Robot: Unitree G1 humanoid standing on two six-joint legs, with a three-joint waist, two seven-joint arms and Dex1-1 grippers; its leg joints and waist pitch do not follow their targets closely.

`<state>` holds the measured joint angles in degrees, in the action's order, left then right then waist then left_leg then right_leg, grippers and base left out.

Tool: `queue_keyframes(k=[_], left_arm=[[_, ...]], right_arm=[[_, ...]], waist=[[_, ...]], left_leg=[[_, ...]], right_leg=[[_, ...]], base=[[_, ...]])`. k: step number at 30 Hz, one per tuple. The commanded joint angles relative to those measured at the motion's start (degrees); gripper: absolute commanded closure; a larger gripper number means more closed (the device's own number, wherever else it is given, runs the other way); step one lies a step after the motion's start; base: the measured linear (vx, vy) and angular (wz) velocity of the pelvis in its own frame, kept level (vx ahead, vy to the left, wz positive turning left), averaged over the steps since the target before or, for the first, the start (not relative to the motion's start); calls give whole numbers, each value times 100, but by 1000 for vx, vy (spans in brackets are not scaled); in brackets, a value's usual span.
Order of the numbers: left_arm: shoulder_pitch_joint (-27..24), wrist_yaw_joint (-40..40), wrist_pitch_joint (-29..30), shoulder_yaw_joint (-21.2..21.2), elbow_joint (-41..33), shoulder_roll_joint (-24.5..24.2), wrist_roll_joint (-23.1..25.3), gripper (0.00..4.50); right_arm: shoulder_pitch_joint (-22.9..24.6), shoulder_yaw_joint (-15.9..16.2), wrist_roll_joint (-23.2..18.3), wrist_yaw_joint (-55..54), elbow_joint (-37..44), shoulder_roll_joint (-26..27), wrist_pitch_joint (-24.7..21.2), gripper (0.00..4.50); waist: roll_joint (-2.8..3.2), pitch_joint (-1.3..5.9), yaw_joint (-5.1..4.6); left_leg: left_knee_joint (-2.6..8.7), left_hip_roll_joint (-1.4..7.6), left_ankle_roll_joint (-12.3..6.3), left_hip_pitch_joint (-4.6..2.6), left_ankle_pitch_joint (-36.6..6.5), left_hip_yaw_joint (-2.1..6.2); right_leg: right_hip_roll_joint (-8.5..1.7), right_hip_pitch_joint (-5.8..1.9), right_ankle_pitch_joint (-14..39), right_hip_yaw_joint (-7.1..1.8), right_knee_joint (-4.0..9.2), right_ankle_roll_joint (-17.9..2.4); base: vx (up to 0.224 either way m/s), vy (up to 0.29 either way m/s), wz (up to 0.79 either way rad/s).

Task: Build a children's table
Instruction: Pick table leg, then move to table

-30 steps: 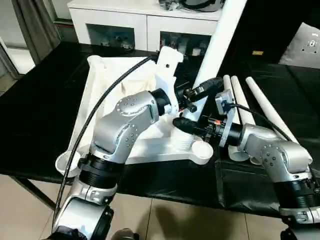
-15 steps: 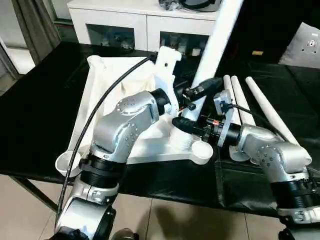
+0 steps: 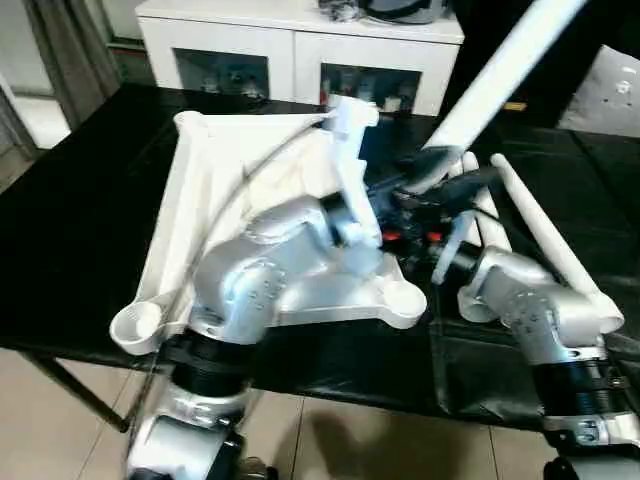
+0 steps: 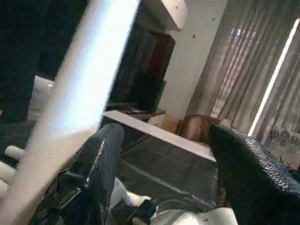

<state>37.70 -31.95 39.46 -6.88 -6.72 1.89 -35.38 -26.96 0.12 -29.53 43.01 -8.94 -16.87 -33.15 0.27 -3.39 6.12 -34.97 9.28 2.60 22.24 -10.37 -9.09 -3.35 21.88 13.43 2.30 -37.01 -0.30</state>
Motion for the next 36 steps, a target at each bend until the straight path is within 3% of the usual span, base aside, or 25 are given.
queue_keyframes(k=[1, 4, 5, 7, 10, 11, 18, 20, 21, 22, 25, 26, 27, 28, 29, 30, 31, 32, 33, 34, 35, 36], left_arm=[[-99, 79, -253, 210, -164, -255, 176, 116], [-268, 48, -326, 225, -335, -531, 350, 116], [-305, 44, -331, 212, -357, -589, 398, 116], [-673, 81, -418, 99, -510, -1092, 868, 116], [-893, 224, -665, 67, -412, -1263, 1216, 116], [-1275, 501, -1107, 114, -305, -1369, 1600, 116], [-2000, 1201, -1316, 394, -113, -1391, 1996, 116], [-2052, 1235, -1407, 375, -110, -1393, 2091, 116], [-2050, 1262, -1450, 368, -81, -1375, 2132, 116], [-2045, 1287, -1478, 362, -50, -1358, 2161, 116], [-2050, 1316, -1573, 306, 53, -1339, 2236, 116], [-2064, 1340, -1582, 294, 61, -1330, 2254, 116], [-2073, 1358, -1588, 286, 64, -1325, 2267, 116], [-2085, 1375, -1598, 270, 63, -1310, 2282, 116], [-2090, 1390, -1608, 261, 66, -1301, 2296, 116], [-2111, 1419, -1615, 254, 64, -1266, 2307, 116], [-2115, 1423, -1618, 251, 63, -1262, 2312, 116], [-2130, 1440, -1629, 239, 60, -1256, 2340, 116], [-2130, 1440, -1629, 239, 60, -1256, 2340, 116], [-2162, 1445, -1688, 216, 69, -1245, 2404, 116], [-2163, 1445, -1690, 216, 70, -1245, 2406, 116], [-2182, 1448, -1681, 198, 85, -1247, 2427, 116]], right_arm=[[-6, -244, 132, -329, 77, -67, 216, 262], [77, -289, 349, -594, 180, -95, 422, 262], [101, -286, 374, -625, 209, -110, 409, 262], [385, -247, 609, -857, 557, -241, 297, 262], [555, -285, 659, -969, 768, -236, 294, 262], [788, -379, 687, -1339, 1121, -91, 285, 262], [1321, -358, 986, -2144, 1805, 328, 496, 262], [1399, -348, 969, -2191, 1850, 379, 460, 262], [1422, -335, 923, -2154, 1860, 389, 433, 262], [1437, -324, 882, -2119, 1870, 394, 415, 262], [1492, -280, 792, -2024, 1970, 377, 356, 262], [1524, -289, 794, -2041, 1994, 371, 341, 262], [1545, -296, 794, -2053, 2010, 369, 329, 262], [1570, -309, 786, -2058, 2013, 361, 310, 262], [1583, -311, 782, -2062, 2019, 356, 293, 262], [1610, -283, 783, -2033, 2031, 328, 256, 262], [1614, -279, 785, -2029, 2034, 324, 254, 262], [1620, -252, 798, -2003, 2034, 308, 251, 262], [1620, -252, 798, -2003, 2034, 308, 251, 262], [1611, -225, 811, -1960, 2027, 293, 263, 262], [1611, -224, 812, -1959, 2027, 293, 263, 262], [1583, -218, 814, -1920, 2013, 279, 268, 262]], waist=[[-156, 391, -6], [-79, 396, -41], [-84, 398, -52], [-64, 403, -69], [-57, 400, -79], [-32, 381, -80], [-27, 370, -138], [-17, 358, -134], [19, 355, -125], [5, 353, -128], [43, 369, -129], [23, 367, -135], [60, 372, -155], [67, 387, -216], [67, 387, -216], [189, 423, -312], [206, 419, -383], [197, 415, -407], [144, 424, -466], [4, 413, -456], [-74, 406, -478], [-353, 427, -386]], left_leg=[[366, 335, -304, -68, -408, 66], [366, 331, -241, -85, -365, 66], [369, 336, -248, -81, -346, 69], [372, 344, -258, -86, -278, 74], [380, 336, -271, -84, -334, 73], [404, 350, -216, -92, -487, 84], [445, 341, -32, -102, -778, 84], [461, 345, 31, -120, -967, 86], [466, 347, 49, -126, -1049, 92], [473, 352, 64, -121, -1079, 96], [472, 347, 86, -106, -1014, 110], [478, 359, 112, -114, -1000, 121], [495, 407, 255, -154, -1045, 171], [566, 557, 336, -234, -1173, 287], [566, 557, 336, -234, -1173, 287], [771, 1089, -110, -384, -1019, 631], [875, 1325, -528, -421, -948, 760], [920, 1373, -700, -400, -1018, 757], [919, 1323, -1135, -363, -947, 768], [827, 1136, -1531, -293, -1055, 606], [671, 873, -1625, -192, -1167, 443], [-611, -271, -1363, 85, -1436, -164]], right_leg=[[-476, -316, 27, -258, 470, -1306], [-453, -288, 51, -251, 443, -1238], [-447, -290, 16, -250, 447, -1222], [-432, -288, -207, -255, 423, -1154], [-431, -286, -211, -254, 435, -1128], [-435, -269, 6, -255, 478, -1091], [-428, -240, 276, -272, 502, -952], [-431, -217, 546, -279, 528, -930], [-431, -205, 608, -282, 527, -927], [-430, -208, 583, -281, 530, -913], [-425, -225, 276, -279, 506, -897], [-401, -222, 216, -263, 498, -901], [-296, -210, 54, -201, 479, -889], [-166, -208, -147, -102, 438, -939], [-166, -208, -147, -102, 438, -939], [-165, -102, -201, 67, 182, -1110], [-184, 12, 9, 131, -2, -1166], [-191, 42, 53, 160, -74, -1199], [-262, 42, 55, 126, -131, -1355], [-370, 24, -150, 55, 28, -1978], [-386, -22, -233, 44, 211, -2419], [-391, -238, 380, -23, 894, -2926]], base=[[0, 0, 0], [0, 0, 0], [0, 0, 0], [0, 0, 0], [0, 0, 0], [0, 0, 0], [0, 0, 0], [0, 0, 0], [0, 0, 0], [0, 0, 0], [0, 0, 0], [0, 0, 0], [0, 0, 0], [0, 0, 0], [0, 0, 0], [0, 0, 0], [-3, -78, 9], [-3, -125, 2], [-3, -125, 2], [-7, -181, -1], [-20, -186, 4], [-20, -186, 4]])
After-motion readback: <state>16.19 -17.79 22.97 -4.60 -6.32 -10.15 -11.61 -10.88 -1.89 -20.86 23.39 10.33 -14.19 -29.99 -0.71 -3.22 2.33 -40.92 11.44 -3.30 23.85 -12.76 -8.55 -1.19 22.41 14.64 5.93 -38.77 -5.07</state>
